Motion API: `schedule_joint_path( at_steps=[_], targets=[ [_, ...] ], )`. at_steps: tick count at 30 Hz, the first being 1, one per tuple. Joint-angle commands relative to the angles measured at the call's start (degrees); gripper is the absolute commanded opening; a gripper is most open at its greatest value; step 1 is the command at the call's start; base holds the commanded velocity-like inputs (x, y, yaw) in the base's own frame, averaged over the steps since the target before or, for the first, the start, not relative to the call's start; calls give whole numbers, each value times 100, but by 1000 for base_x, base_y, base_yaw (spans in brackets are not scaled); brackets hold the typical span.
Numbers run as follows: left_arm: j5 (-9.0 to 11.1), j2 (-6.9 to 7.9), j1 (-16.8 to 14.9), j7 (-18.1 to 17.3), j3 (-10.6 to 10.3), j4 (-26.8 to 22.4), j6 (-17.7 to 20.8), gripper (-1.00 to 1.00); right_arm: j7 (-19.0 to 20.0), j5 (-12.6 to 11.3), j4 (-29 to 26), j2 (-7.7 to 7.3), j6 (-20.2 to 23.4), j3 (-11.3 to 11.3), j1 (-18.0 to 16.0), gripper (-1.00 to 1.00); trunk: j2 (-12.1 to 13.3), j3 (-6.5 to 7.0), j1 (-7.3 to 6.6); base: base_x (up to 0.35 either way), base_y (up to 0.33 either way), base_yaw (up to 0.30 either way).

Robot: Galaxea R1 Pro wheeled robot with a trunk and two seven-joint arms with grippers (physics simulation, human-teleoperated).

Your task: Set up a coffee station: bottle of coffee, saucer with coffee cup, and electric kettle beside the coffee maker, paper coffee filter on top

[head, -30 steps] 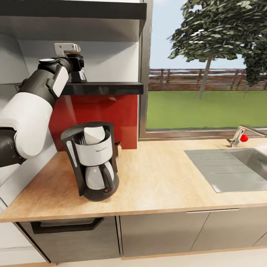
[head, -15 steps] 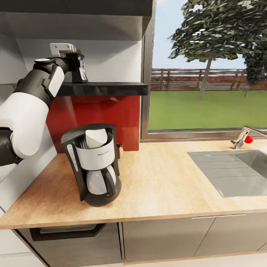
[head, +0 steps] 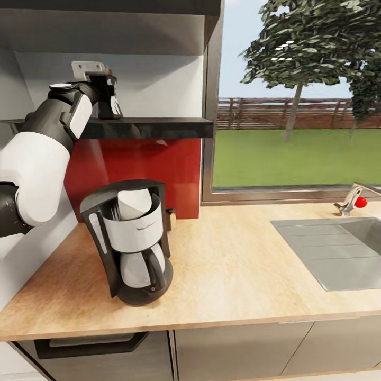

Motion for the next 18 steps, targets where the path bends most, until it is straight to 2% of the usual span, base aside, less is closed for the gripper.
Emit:
schedule_joint_path(
  at_steps=[1,12,18],
  targets=[
    [7,1,-5,19,-11,-8,30,100,21,22,-5,-1,10,-35,0,100,-13,-13,5,94,0,0],
    [14,0,-4,20,-8,-3,30,100,21,22,-5,-1,10,-38,14,100,-13,-13,5,22,0,0],
    [7,1,-4,11,-3,9,29,100,21,22,-5,-1,10,-38,15,100,-13,-13,5,162,0,0]
  ],
)
